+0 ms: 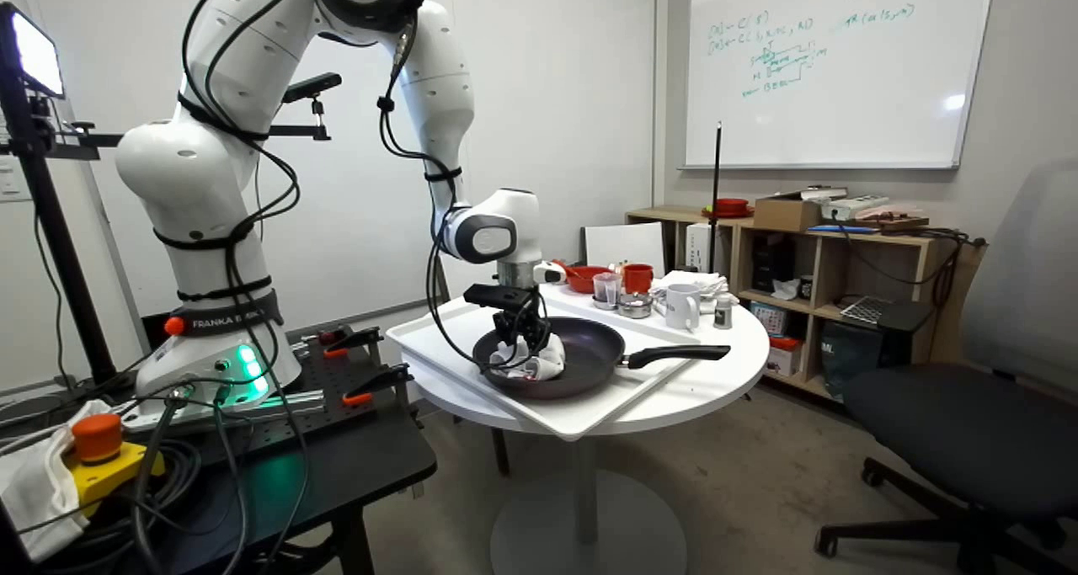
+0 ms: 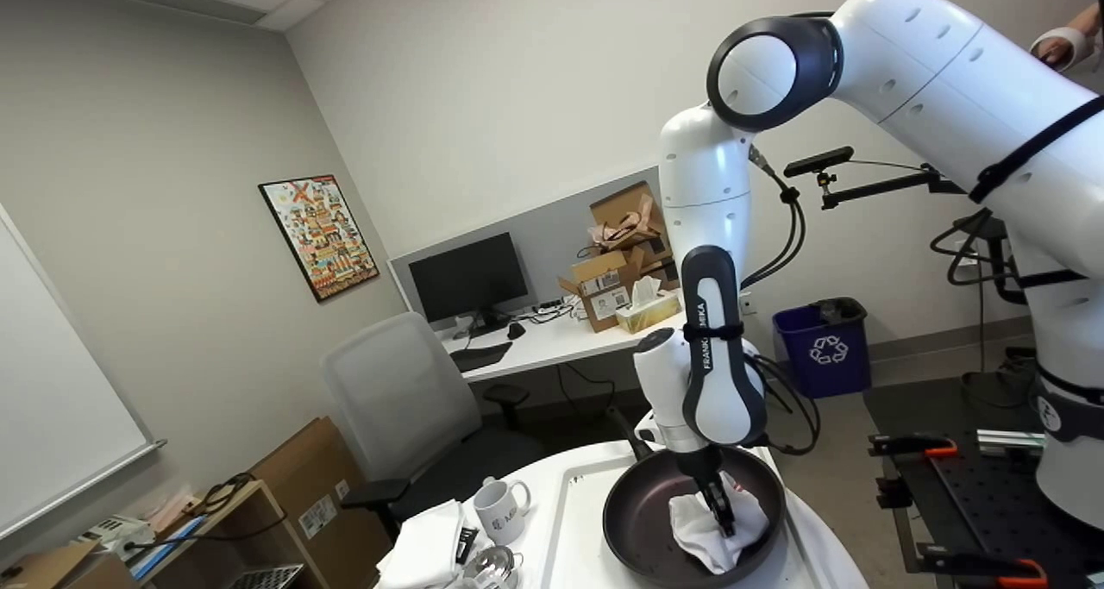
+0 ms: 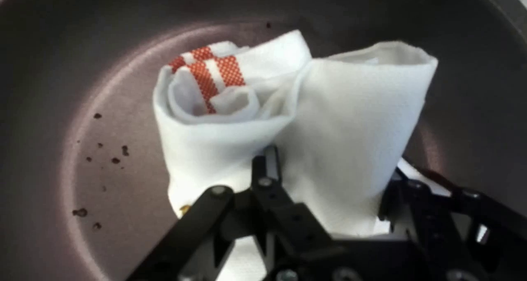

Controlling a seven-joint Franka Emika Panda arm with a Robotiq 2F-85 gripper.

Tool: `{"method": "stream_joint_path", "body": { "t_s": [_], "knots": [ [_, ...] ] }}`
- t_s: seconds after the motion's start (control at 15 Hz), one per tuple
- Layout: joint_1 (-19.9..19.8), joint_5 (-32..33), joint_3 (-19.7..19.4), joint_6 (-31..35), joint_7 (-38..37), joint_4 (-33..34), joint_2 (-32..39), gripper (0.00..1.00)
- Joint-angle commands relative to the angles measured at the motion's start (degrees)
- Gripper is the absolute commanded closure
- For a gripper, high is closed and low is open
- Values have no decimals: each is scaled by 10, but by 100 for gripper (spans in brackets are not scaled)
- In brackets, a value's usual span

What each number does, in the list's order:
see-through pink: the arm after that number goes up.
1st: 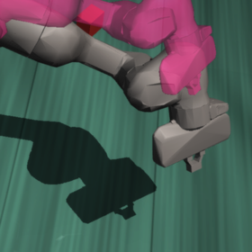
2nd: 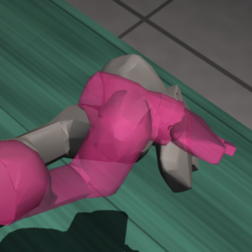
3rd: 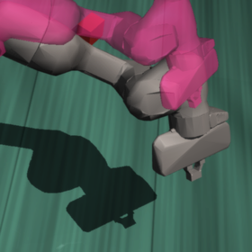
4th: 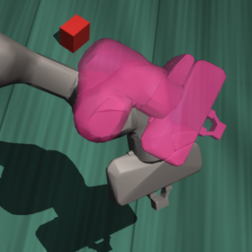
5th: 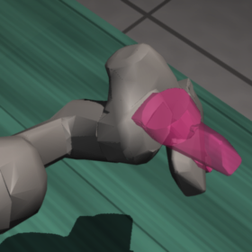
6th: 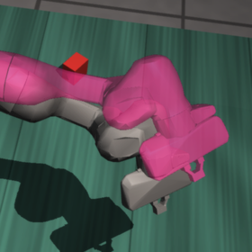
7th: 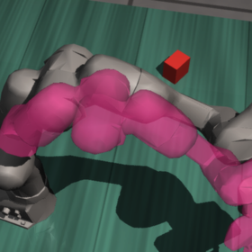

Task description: Wipe the pan with the white towel

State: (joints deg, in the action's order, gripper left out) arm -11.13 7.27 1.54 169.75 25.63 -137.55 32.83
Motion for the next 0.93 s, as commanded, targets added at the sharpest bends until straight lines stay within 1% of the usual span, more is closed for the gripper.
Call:
{"method": "stream_joint_path", "body": {
  "t_s": [0.0, 0.2, 0.27, 0.4, 0.47, 0.6, 0.87],
  "knots": [
    [-11, 11, 9, -8, -10, 6, 3, 81],
    [-7, 13, 10, -6, -11, 6, 4, 98],
    [-6, 14, 10, -5, -11, 5, 4, 100],
    [-7, 14, 12, -5, -9, 6, 5, 96],
    [-10, 13, 15, -6, -8, 9, 7, 98],
    [-13, 12, 20, -5, -4, 15, 10, 97],
    [-18, 14, 42, -4, 9, 32, 18, 97]
  ]
}}
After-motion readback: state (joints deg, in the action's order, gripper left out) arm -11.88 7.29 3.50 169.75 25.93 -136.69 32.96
